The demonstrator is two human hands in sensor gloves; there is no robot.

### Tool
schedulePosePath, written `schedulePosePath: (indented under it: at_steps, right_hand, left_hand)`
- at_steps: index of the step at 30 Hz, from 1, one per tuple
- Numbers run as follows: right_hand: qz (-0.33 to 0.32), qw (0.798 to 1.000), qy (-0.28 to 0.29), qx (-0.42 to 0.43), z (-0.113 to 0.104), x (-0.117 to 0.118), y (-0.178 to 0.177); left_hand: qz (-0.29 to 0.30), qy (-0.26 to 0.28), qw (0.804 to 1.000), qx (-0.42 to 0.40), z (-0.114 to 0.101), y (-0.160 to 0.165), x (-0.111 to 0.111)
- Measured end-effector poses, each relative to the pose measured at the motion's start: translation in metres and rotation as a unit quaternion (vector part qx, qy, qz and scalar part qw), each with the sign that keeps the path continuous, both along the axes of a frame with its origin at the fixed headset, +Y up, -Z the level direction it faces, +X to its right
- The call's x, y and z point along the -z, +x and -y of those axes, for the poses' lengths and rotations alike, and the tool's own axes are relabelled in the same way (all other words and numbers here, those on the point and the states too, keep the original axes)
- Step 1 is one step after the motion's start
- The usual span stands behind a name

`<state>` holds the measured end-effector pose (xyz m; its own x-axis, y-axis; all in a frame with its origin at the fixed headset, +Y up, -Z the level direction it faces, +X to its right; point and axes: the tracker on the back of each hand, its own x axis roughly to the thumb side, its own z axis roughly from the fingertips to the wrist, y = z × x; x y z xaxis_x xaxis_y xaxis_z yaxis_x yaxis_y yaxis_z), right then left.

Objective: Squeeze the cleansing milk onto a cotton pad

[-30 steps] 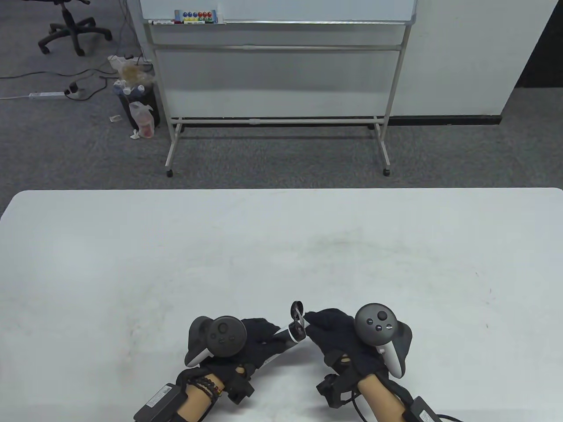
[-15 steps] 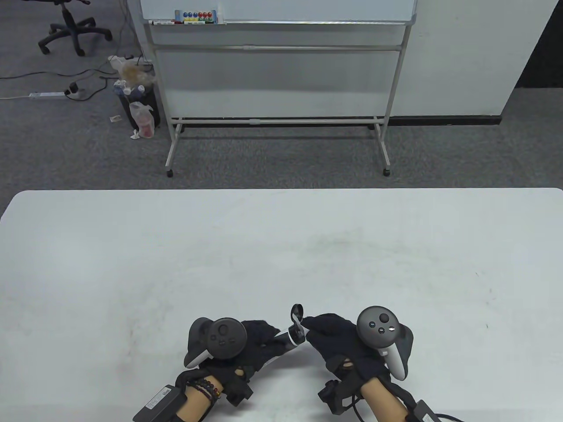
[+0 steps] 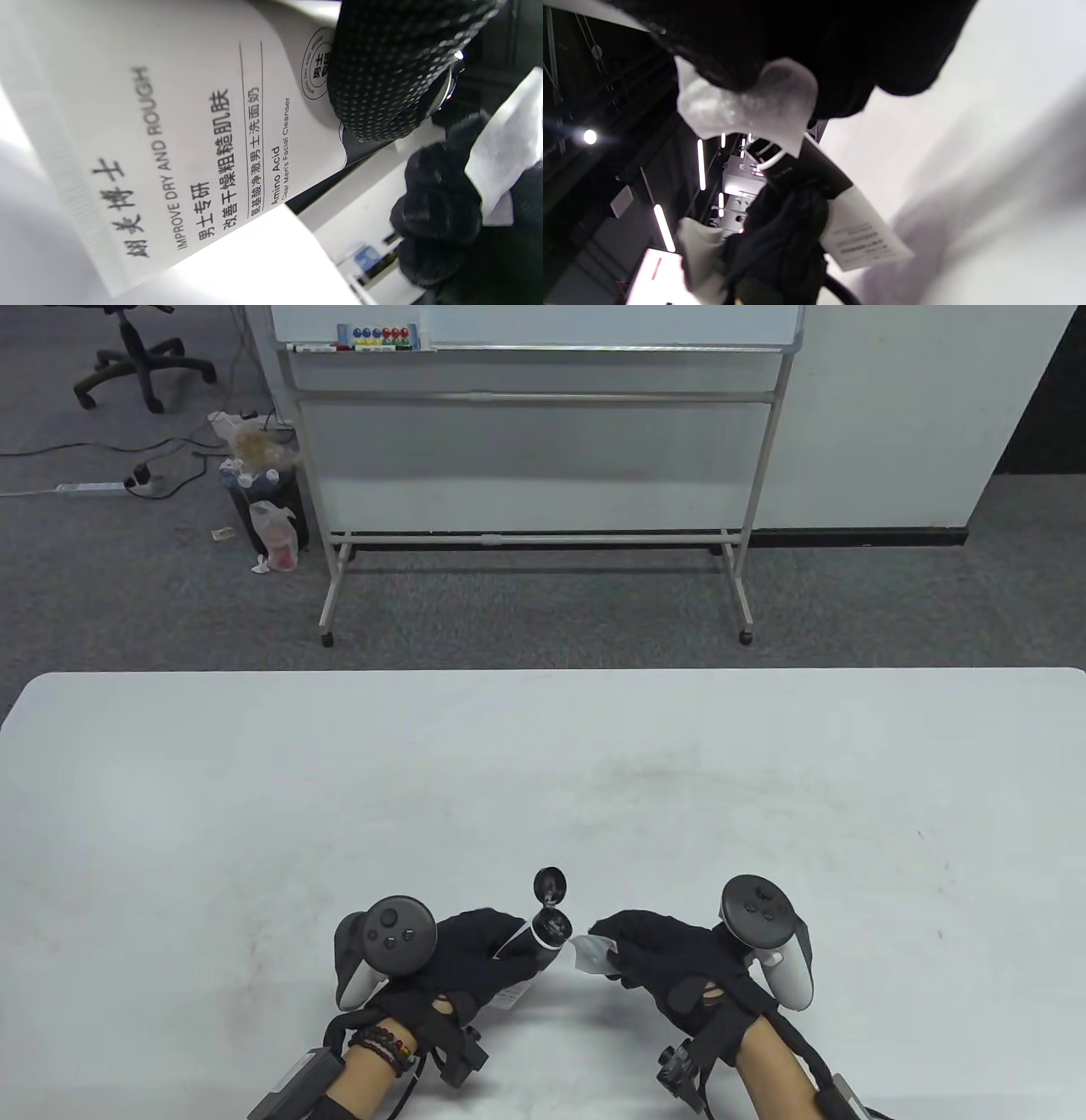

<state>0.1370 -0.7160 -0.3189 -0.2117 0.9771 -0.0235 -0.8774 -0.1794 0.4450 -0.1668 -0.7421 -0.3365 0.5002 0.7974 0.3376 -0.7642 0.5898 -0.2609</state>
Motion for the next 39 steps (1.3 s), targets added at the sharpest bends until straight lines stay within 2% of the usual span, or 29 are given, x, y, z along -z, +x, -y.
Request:
schedulePosePath:
  at_steps: [5,12,18,25,30,34,39]
  right_hand:
    - [-0.002,0.999,-0.030,0.031,0.004,0.002,0.004]
    - [0.013,0.999,-0.030,0.017,0.005,0.003,0.006]
    - [0.019,0.999,-0.032,0.002,0.006,0.002,0.006]
    - [0.037,0.996,-0.052,-0.062,0.009,0.001,0.007]
    - [-0.014,0.993,-0.086,-0.078,0.016,0.000,-0.002]
    - [-0.081,0.986,-0.114,-0.094,0.027,-0.001,-0.014]
    - [-0.153,0.964,-0.124,-0.178,0.044,-0.001,-0.031]
  left_hand:
    - [0.026,-0.044,0.997,-0.051,0.007,-0.001,0.004]
    - [0.093,-0.091,0.988,-0.086,0.008,0.010,0.005]
    - [0.119,-0.093,0.984,-0.090,0.001,0.010,0.005]
    - [0.105,-0.073,0.986,-0.105,-0.006,0.000,0.008]
    - [0.078,-0.064,0.988,-0.114,-0.006,-0.002,0.008]
    - [0.062,-0.053,0.992,-0.093,-0.006,-0.003,0.008]
    - [0.056,-0.048,0.995,-0.072,-0.004,-0.007,0.009]
